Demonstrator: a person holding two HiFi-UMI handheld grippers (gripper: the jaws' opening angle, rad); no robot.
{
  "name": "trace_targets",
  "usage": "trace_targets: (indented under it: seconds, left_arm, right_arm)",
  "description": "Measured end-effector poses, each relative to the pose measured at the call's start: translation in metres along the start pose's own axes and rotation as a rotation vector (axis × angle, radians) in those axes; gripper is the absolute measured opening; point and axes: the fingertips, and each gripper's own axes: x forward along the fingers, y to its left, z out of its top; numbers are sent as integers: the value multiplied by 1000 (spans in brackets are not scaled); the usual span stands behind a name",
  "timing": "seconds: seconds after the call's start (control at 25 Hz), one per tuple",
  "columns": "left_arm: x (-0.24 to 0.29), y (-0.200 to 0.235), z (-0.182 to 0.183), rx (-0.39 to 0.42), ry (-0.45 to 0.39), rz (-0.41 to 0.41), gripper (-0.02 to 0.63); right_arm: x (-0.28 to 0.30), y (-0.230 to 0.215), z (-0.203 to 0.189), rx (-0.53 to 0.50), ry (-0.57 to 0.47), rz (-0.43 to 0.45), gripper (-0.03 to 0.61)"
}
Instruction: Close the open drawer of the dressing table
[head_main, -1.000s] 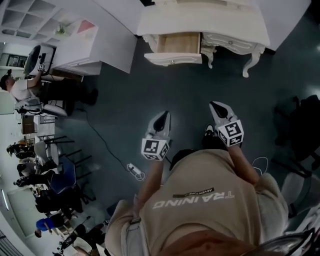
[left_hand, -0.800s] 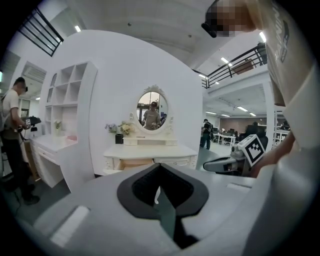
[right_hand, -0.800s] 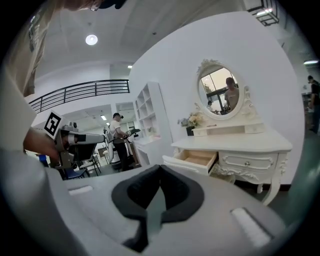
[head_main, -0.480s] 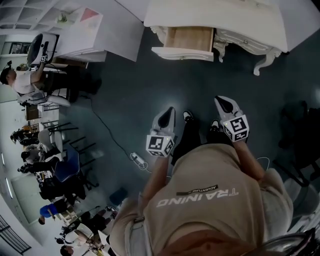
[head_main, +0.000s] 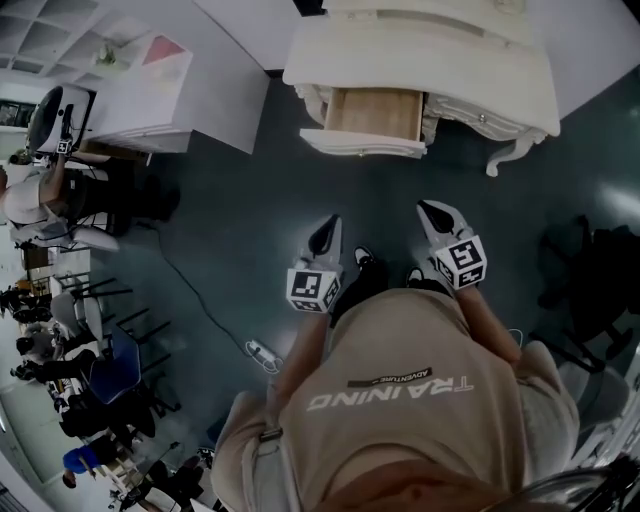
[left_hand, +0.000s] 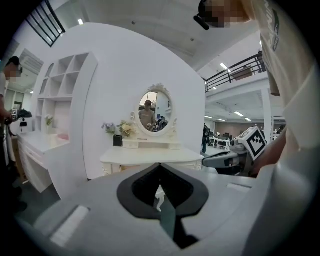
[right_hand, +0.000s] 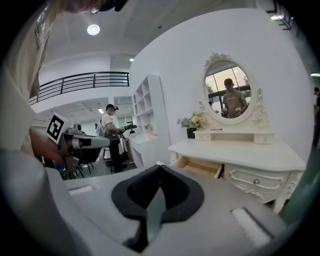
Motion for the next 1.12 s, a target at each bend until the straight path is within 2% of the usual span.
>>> trace_targets:
  seconds: [0.16, 0.28, 0.56, 0.68, 0.8, 0.92, 1.12]
  left_arm:
    - [4, 51, 16, 23, -24, -30, 6]
    - [19, 86, 19, 2, -26, -57, 6]
    - [45, 130, 24, 35, -59, -140, 6]
    - [58, 140, 21, 7, -53, -182, 6]
    - [74, 152, 21, -16, -47, -189, 6]
    - [94, 158, 18, -6, -36, -195, 6]
    - [138, 166, 18, 16, 7, -179, 6]
  right_arm:
    - [42, 19, 37, -31, -25, -22, 5]
    - [70, 26, 56, -40, -26, -37, 5]
    - [113, 34, 55, -39, 19, -97, 5]
    - [127, 30, 57, -28, 37, -114, 5]
    - [143, 19, 63, -27, 46, -120, 5]
    - [157, -2, 62, -28, 50, -115, 5]
    - [179, -60, 49, 15, 60, -123, 5]
